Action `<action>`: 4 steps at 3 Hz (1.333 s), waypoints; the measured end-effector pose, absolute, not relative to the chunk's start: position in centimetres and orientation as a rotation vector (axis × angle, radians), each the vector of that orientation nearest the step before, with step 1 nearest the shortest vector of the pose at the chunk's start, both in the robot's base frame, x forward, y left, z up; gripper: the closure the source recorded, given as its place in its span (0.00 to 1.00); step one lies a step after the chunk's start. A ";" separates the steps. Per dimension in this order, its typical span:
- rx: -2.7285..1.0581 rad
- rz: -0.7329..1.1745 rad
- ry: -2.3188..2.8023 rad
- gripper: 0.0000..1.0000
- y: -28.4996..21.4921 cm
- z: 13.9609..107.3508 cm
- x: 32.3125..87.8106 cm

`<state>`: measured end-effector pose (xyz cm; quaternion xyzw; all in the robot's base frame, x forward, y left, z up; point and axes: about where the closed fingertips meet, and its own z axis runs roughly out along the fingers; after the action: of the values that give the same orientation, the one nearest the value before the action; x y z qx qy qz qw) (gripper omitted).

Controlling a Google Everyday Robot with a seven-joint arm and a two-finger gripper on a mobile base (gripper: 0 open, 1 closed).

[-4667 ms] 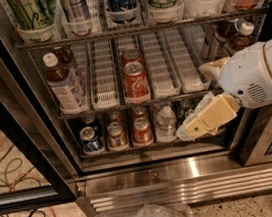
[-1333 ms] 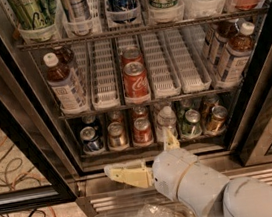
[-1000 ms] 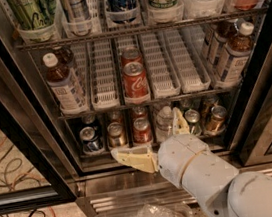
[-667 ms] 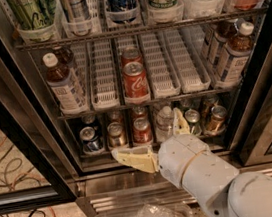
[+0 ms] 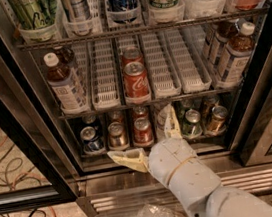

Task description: Pick coke can from middle shelf of fridge

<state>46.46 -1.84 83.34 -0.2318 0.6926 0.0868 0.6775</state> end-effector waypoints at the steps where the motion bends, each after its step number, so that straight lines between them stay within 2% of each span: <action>1: -0.510 0.070 1.434 0.00 -2.6 83.5 48.9; 2: -0.471 -0.025 1.383 0.00 -4.4 84.7 49.5; 4: -0.468 0.015 1.381 0.00 -3.6 84.8 50.3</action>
Offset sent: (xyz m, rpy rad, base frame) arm 0.0210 -0.0048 0.0012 -0.0401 -0.1286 -0.0495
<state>50.34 -3.58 84.78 -0.2140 0.6311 0.0066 0.7456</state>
